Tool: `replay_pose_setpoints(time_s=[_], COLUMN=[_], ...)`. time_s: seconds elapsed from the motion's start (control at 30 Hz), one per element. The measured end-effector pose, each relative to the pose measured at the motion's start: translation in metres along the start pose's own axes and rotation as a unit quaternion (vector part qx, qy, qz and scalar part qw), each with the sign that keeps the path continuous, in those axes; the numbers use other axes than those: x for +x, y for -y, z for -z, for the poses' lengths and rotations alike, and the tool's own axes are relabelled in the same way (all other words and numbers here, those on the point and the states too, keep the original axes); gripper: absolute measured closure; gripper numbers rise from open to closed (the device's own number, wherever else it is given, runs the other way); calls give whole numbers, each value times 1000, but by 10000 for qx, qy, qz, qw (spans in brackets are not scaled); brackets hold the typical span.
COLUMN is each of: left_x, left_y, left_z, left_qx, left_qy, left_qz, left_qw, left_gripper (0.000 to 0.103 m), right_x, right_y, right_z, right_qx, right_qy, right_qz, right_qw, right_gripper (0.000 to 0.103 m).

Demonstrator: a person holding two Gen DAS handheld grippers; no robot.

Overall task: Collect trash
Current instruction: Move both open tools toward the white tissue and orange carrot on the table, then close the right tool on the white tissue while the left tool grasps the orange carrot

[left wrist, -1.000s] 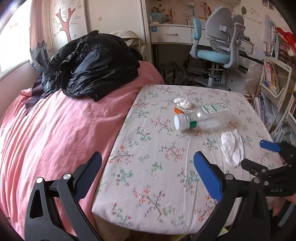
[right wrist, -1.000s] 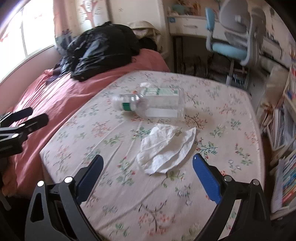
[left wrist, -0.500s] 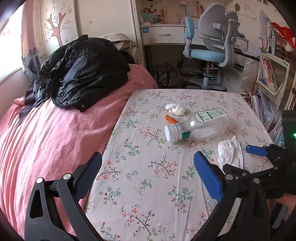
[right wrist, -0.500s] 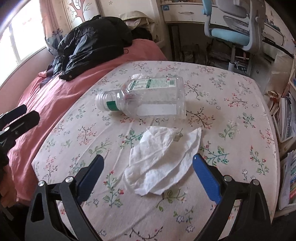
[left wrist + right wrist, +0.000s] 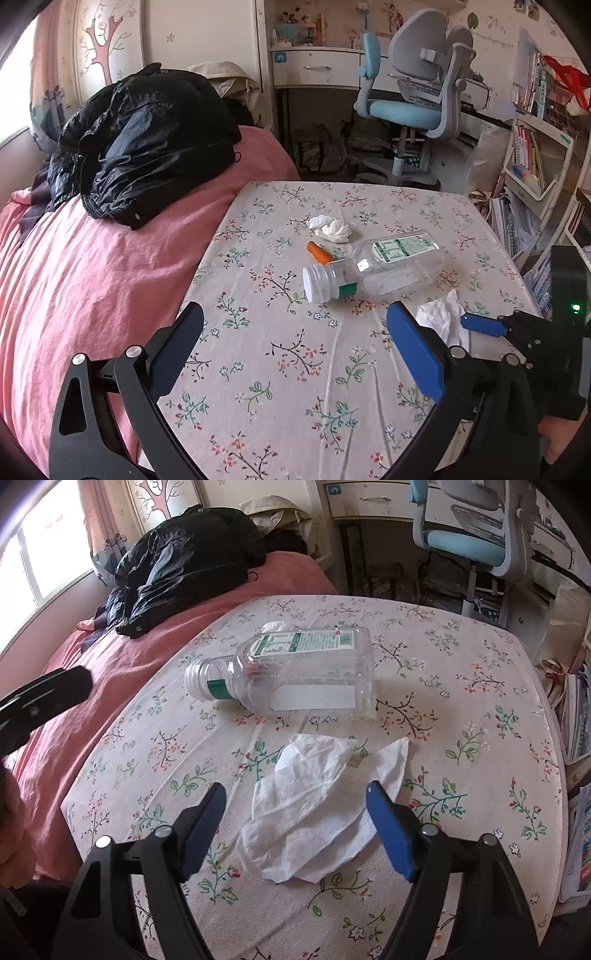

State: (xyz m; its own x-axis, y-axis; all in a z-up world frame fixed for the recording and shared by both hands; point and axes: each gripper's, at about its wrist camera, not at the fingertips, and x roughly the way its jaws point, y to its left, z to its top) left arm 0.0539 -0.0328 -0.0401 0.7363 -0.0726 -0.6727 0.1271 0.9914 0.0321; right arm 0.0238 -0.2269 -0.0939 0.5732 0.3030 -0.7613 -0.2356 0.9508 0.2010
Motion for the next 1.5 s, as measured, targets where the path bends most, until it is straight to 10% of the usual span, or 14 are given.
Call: replay_pose_setpoints(time_s=[0.7,1.5], left_x=[99,206], left_y=[-31,-3], left_z=[-40,-61], left_qx=[-674,-948], left_qy=[-481,-1547], left_qz=[-65,303], left_qw=[9965,9829], left_gripper=[7,15], right_x=[9,14], right_y=[0,12], right_z=[3,-4], right_qx=[-299,-338], right_qy=[-259,-427], right_qz=[-59,-384], right_qw=[9992,9978], right_gripper=[86,87])
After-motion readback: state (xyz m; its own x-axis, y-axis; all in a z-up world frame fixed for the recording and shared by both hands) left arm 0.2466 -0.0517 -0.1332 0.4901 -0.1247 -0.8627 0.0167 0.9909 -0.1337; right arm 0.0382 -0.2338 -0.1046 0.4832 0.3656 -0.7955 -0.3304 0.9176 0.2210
